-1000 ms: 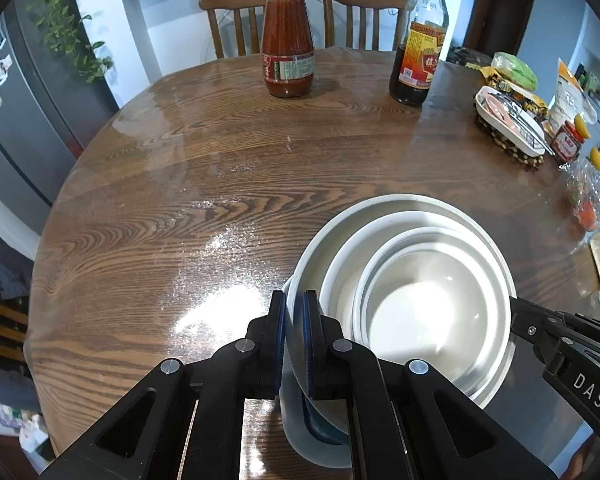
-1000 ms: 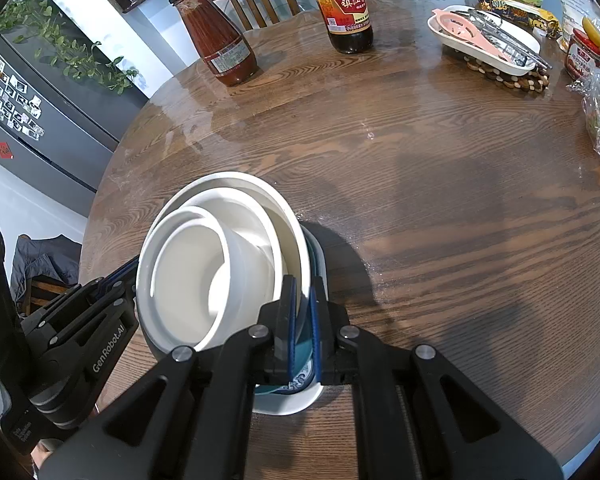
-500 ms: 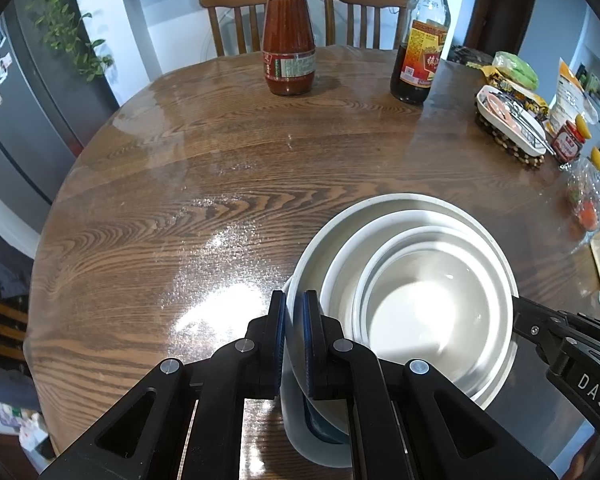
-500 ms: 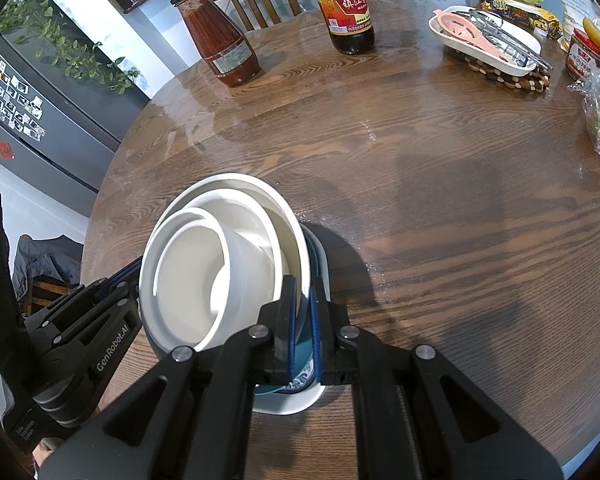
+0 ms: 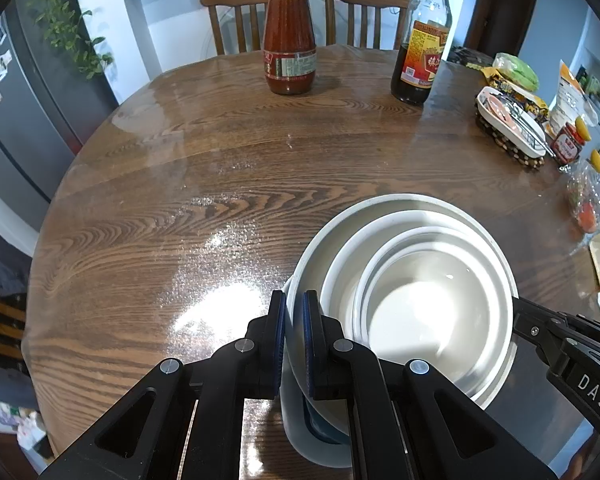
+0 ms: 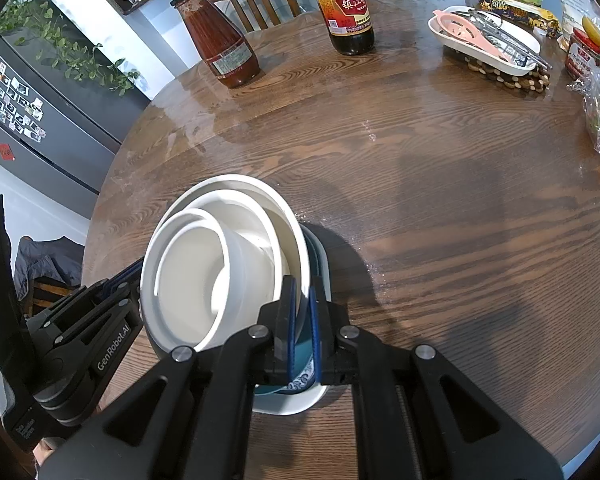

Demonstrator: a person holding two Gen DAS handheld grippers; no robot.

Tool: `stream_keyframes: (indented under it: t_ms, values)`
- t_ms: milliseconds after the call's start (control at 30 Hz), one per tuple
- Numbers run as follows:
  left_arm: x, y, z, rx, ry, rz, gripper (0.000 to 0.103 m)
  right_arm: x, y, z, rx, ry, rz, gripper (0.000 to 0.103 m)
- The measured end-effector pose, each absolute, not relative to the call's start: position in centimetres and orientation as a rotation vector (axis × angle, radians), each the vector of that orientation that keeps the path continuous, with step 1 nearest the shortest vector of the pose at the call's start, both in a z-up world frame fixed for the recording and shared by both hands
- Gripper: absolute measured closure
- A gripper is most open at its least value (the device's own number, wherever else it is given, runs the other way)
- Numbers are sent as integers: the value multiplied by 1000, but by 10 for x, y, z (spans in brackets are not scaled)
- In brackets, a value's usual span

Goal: Organize plates and bowls
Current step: 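Hold the stack rim pressed onto the teal dish with both tools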

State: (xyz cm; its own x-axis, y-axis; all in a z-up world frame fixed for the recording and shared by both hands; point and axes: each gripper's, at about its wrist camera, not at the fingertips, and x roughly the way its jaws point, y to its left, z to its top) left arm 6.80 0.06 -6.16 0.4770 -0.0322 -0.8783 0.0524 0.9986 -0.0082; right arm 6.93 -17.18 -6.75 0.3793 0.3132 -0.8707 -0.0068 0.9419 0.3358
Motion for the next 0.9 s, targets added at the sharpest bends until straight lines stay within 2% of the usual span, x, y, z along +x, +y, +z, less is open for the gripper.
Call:
stream_keyframes:
  t_ms: [900]
  values:
    - [67,1,-61,22,1078,-49,98,69,-172,-69,302,1171,213,93]
